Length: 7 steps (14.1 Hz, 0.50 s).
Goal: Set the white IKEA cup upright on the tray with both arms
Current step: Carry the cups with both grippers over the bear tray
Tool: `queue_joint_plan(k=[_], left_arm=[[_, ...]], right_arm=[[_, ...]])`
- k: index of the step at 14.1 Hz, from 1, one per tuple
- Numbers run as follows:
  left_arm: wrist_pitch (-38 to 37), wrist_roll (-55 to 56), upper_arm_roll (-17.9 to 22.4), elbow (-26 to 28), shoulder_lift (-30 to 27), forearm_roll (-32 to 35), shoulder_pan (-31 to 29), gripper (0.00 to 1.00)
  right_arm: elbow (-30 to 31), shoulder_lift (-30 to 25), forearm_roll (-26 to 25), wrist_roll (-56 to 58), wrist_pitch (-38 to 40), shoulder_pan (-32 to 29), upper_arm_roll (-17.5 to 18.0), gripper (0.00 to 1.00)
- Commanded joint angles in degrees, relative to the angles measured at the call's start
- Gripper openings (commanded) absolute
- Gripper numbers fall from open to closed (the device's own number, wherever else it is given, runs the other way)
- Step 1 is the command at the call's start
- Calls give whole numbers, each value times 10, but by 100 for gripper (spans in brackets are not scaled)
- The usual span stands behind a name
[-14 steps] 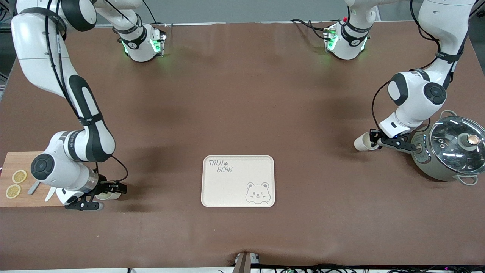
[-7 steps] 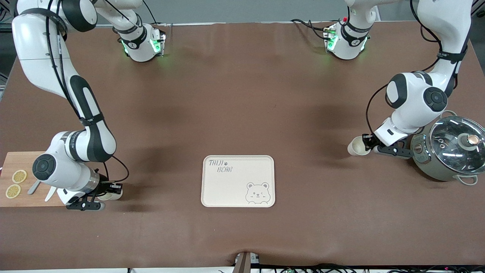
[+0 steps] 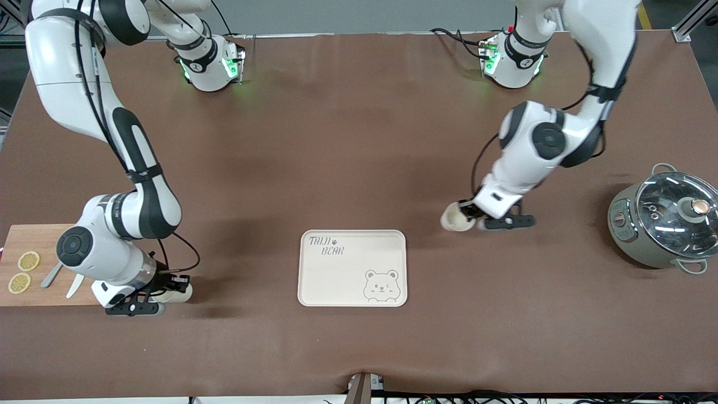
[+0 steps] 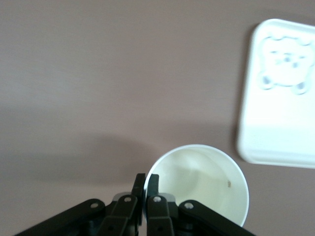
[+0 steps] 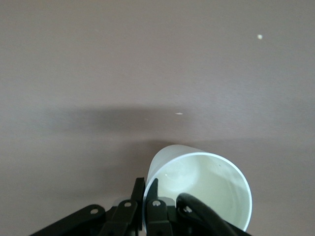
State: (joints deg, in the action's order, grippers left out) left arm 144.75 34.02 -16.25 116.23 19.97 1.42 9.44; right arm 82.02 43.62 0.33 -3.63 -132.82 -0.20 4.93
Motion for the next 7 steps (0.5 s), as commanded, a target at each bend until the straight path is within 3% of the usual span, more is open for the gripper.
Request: queue_joint_plan(k=[1,5,7], left_arm=[[-33,144,4,-111,90,69,56,0],[-173,212,7,-295,200,123,119,0],[-175,212,10,-316,212,123,130,0]], right_arm=[[-5,-11,-3,-53,11,26,0,0],[-49,-10,-7,-157,76,81,-3,0],[-66,-7,-19,-211,92,110,-4,0]])
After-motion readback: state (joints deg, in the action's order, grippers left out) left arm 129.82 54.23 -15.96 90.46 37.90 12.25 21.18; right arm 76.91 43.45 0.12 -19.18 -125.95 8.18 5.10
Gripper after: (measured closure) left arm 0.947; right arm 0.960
